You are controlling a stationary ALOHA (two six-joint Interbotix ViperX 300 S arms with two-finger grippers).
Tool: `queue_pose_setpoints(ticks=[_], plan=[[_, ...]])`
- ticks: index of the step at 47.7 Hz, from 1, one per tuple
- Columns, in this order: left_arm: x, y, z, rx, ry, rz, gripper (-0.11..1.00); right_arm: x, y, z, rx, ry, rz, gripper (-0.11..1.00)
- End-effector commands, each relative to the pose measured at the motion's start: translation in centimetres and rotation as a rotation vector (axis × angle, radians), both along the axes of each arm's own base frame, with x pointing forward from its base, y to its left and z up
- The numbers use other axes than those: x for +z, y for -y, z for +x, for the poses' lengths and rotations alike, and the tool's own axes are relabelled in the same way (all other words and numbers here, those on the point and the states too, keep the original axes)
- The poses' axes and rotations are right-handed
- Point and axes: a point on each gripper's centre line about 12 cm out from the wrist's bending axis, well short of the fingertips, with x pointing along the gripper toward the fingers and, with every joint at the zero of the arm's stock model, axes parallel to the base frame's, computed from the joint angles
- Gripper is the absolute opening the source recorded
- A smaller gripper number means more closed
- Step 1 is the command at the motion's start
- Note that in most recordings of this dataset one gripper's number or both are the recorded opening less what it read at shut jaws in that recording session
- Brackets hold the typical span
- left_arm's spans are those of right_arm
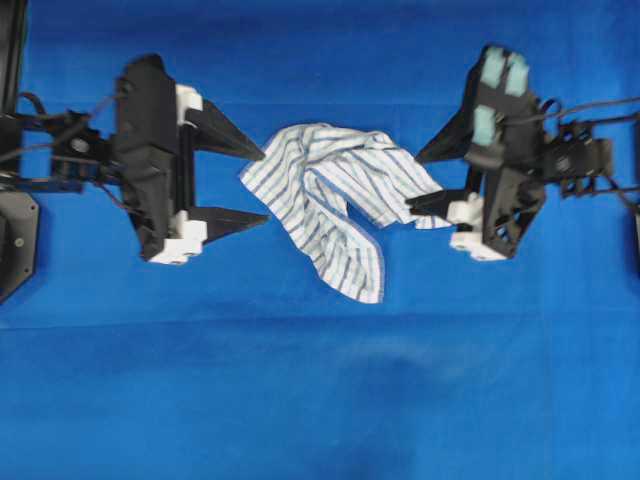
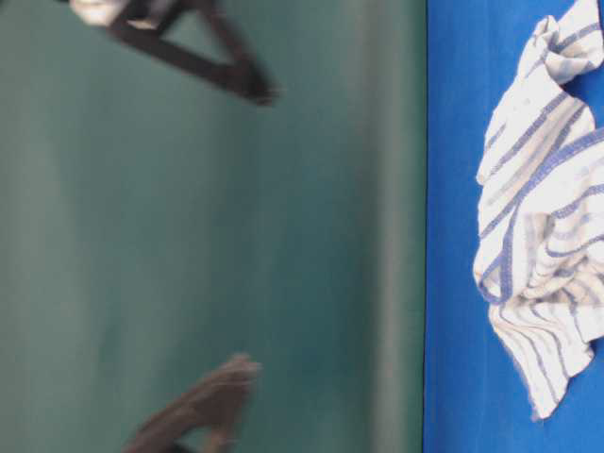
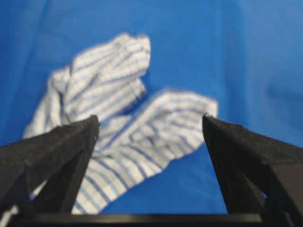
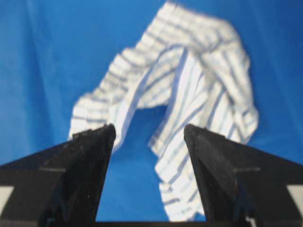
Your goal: Lift the towel with both arms.
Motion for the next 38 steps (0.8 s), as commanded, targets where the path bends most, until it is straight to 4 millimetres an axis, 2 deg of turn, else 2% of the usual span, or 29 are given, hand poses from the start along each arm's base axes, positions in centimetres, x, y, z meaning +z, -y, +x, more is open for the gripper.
queue_pose_setpoints(ticks=[1,12,23,30,38], plan=[[-0.9,0.1,0.6,0.0,0.018,-0.001,0.91,-0.8,-0.2,0.4,0.011,0.008,0.004,0.64],[-6.1,0.4,2.3,-0.008,-0.04,-0.002,0.91,-5.5,0.4,1.4,0.006,-0.056,0.022,0.64],[-11.2,0.4,4.0,-0.009,-0.127,-0.005,0.91,-10.7,2.4,1.7,-0.031,-0.09,0.048,0.64],[-13.5,0.6,4.8,-0.009,-0.144,-0.01,0.91,-12.9,2.9,1.9,-0.033,-0.096,0.063,0.64],[-15.4,0.8,5.4,-0.005,-0.166,-0.03,0.91,-14.2,2.8,2.0,-0.029,-0.112,0.071,0.64]])
